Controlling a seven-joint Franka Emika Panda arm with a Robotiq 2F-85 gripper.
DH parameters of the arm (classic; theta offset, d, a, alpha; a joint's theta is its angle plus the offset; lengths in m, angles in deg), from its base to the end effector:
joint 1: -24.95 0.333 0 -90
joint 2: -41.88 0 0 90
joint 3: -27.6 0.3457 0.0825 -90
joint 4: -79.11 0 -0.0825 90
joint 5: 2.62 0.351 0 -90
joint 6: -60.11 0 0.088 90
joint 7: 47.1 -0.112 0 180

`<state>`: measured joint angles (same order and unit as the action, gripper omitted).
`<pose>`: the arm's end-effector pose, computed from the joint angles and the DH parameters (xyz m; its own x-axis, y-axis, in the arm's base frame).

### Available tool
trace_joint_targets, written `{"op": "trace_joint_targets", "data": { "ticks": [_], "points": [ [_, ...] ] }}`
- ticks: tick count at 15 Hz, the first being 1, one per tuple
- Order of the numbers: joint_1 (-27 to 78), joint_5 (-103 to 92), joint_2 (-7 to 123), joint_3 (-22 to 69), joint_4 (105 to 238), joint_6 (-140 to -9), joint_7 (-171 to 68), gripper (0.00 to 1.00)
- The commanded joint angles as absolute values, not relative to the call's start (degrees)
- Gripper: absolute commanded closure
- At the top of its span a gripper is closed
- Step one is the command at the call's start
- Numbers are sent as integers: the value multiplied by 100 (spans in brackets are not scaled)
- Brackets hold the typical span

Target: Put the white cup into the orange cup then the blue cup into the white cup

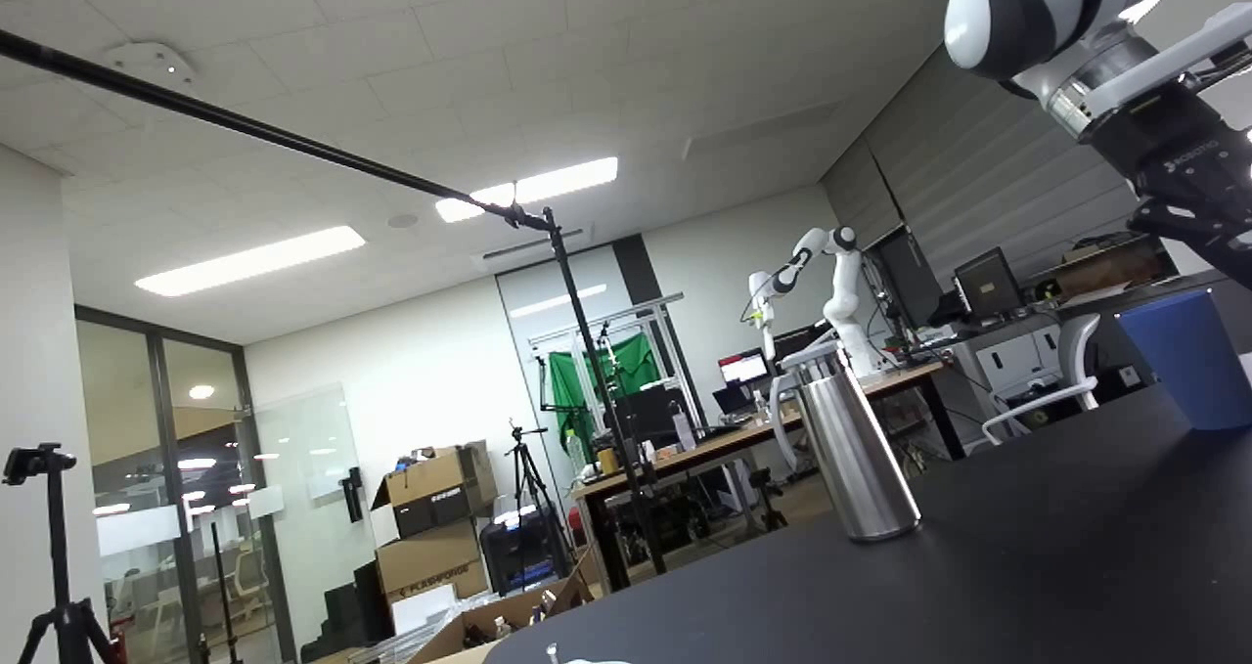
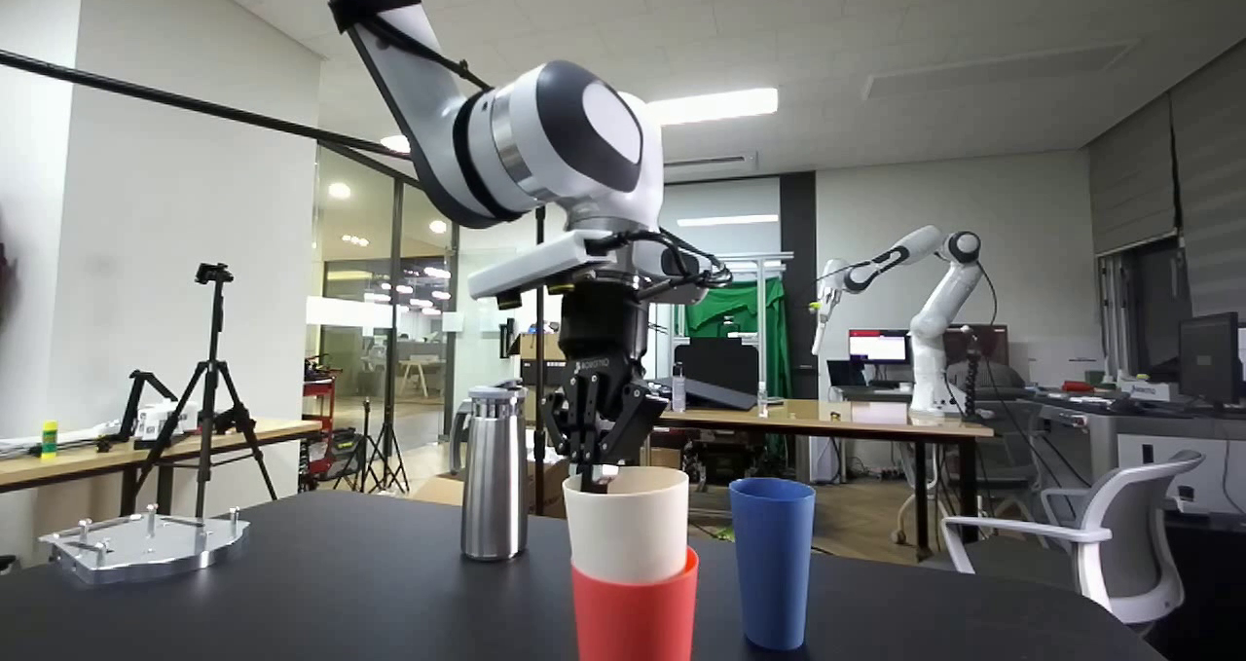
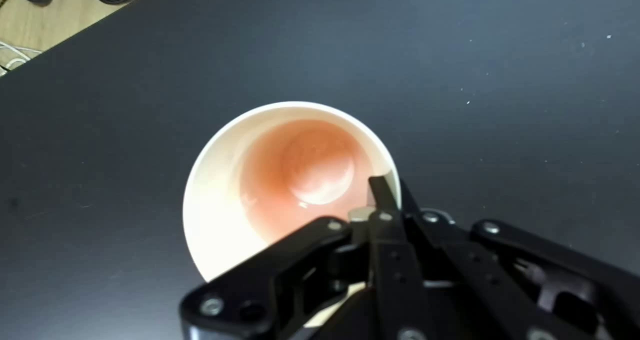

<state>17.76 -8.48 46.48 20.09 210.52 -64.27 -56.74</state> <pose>0.4602 -0.1249 0.3488 0.9158 -0.3553 -0.1871 -0.3390 -0.9338 0.1143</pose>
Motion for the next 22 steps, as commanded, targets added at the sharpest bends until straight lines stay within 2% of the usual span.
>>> {"op": "trace_joint_targets", "data": {
  "ticks": [1, 5, 6, 8, 14, 18, 22],
  "points": [
    [1800, -886, 4765, 1994, 21051, -6623, -5839, 99],
    [1832, -937, 4869, 1997, 21021, -6644, -5826, 99],
    [1840, -934, 4871, 1999, 20983, -6562, -5823, 72],
    [1859, -910, 4823, 2010, 20869, -6314, -5775, 67],
    [1863, -835, 4623, 2032, 20201, -4948, -5720, 25],
    [1794, -786, 4756, 1992, 19866, -5293, -5731, 0],
    [1711, -731, 5199, 1936, 19601, -6020, -5720, 0]
  ]
}}
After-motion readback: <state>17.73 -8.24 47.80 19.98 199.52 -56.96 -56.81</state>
